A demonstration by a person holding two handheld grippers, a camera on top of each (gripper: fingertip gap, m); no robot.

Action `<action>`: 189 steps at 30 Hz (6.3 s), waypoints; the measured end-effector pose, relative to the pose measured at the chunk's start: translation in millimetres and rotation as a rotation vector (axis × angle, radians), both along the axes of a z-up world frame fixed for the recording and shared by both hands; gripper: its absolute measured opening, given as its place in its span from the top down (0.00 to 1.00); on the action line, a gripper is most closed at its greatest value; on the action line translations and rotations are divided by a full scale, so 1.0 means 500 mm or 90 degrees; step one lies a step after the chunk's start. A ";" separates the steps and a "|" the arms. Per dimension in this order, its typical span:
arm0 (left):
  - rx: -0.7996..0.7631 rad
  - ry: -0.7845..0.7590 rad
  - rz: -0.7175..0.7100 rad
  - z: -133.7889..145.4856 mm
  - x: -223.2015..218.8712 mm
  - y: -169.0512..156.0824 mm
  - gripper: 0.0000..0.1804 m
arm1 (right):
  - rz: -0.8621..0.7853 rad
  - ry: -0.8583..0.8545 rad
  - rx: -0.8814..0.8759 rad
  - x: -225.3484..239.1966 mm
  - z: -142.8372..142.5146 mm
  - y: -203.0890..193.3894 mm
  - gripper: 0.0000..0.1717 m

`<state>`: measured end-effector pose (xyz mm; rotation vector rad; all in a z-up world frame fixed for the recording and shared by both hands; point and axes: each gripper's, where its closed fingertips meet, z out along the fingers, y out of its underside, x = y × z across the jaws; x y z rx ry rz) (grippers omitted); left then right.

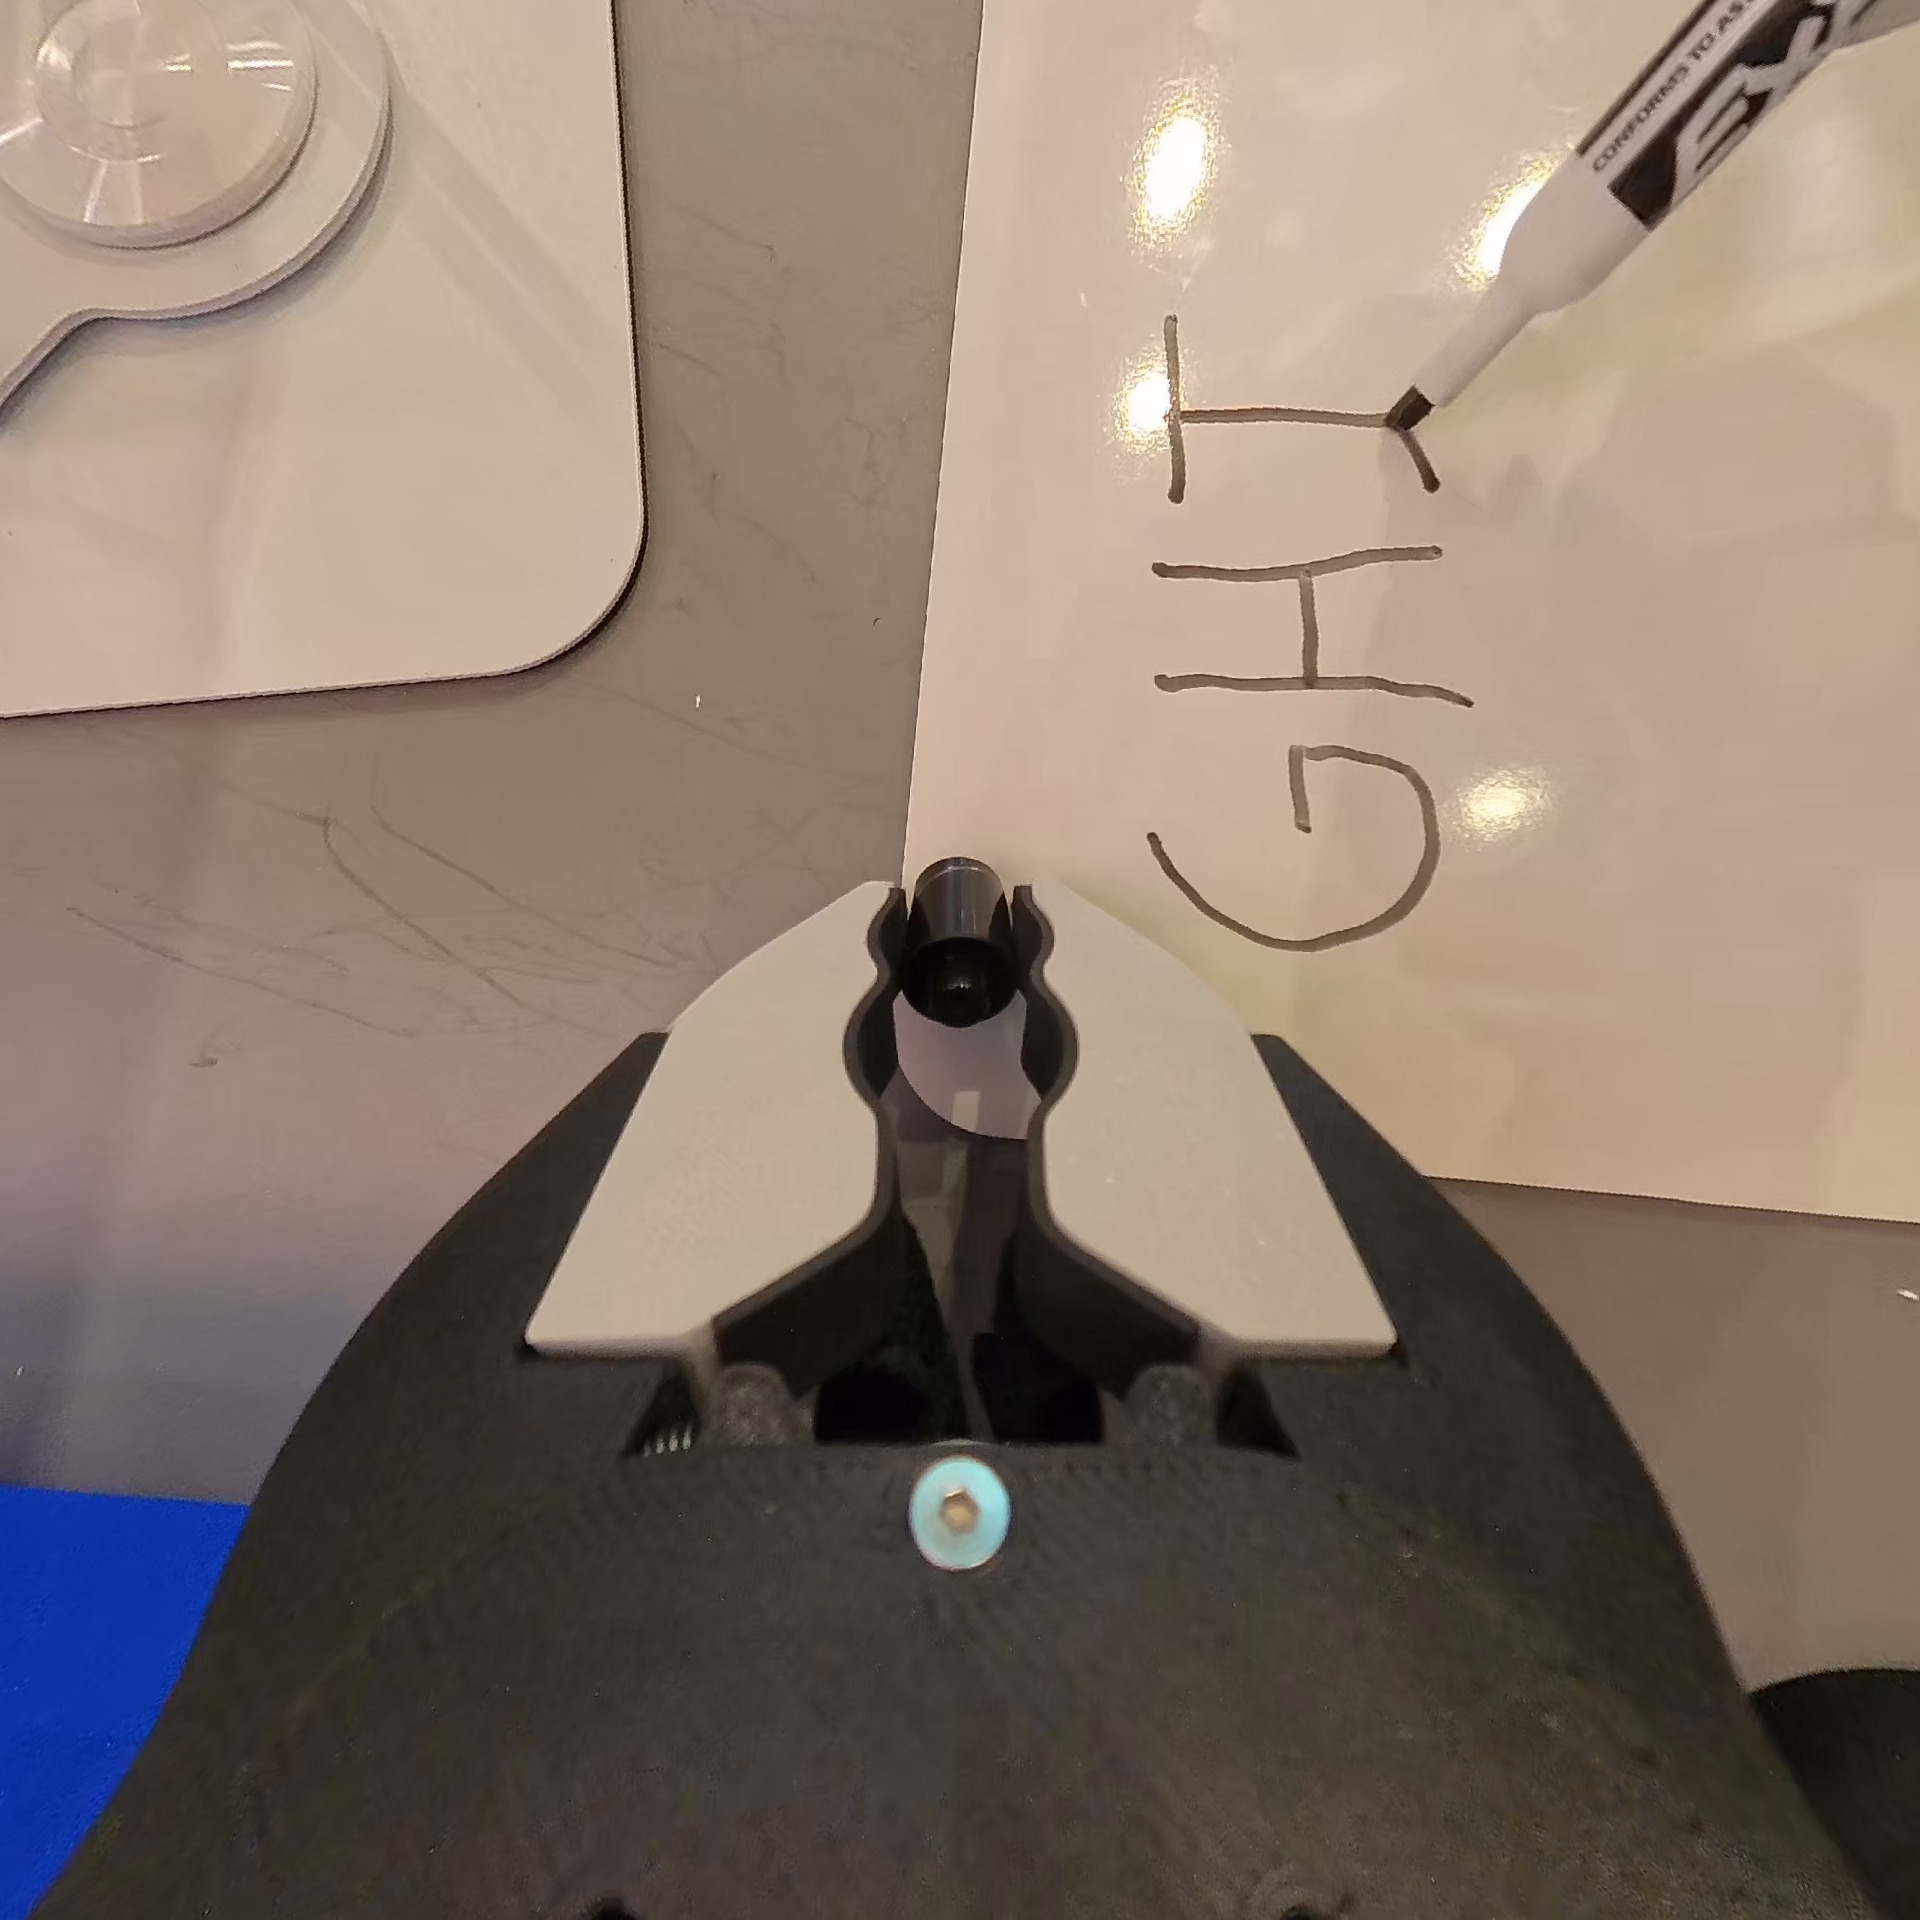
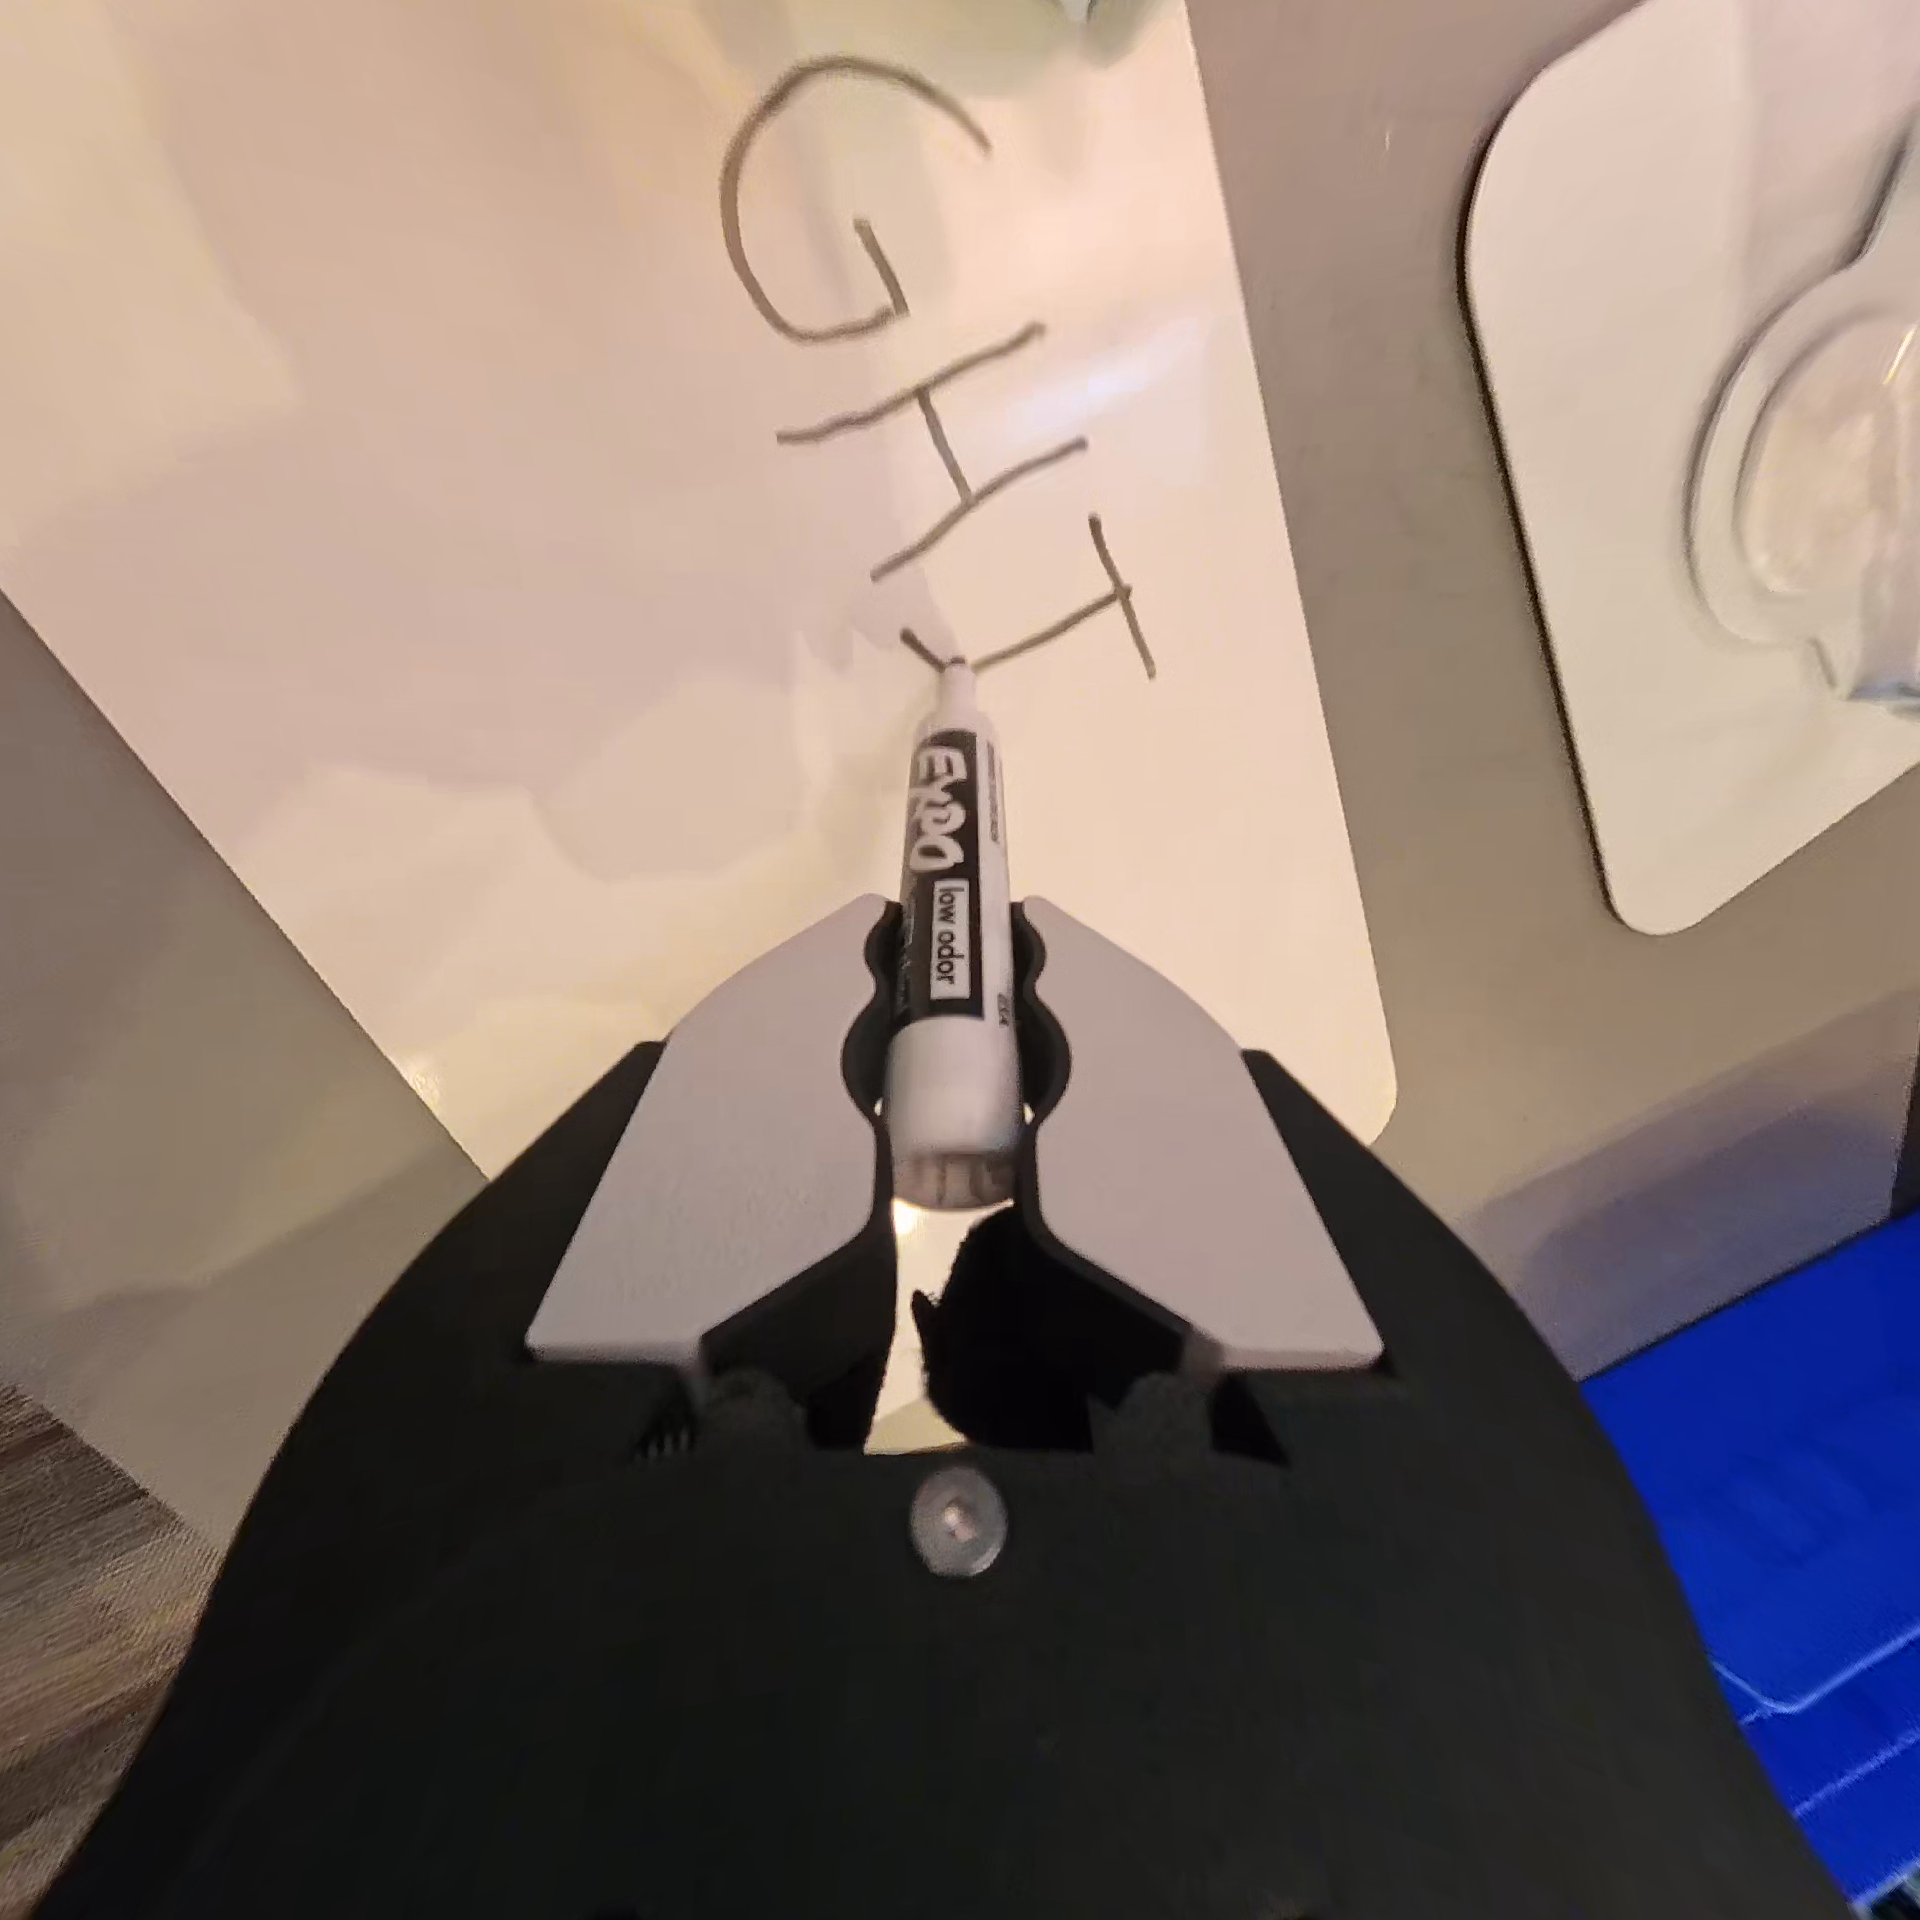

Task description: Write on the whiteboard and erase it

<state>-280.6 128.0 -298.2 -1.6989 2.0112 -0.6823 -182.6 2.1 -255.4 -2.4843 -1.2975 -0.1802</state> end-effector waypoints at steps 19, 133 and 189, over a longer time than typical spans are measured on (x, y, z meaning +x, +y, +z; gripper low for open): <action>-0.002 0.000 0.000 0.000 0.001 -0.001 0.89 | 0.114 -0.093 -0.059 0.005 0.037 0.001 0.88; -0.006 -0.001 -0.001 -0.001 0.002 -0.001 0.89 | 0.073 -0.209 -0.130 0.177 0.020 0.024 0.88; -0.007 0.000 -0.002 -0.001 0.001 -0.002 0.89 | 0.087 -0.220 -0.146 0.178 0.026 -0.011 0.87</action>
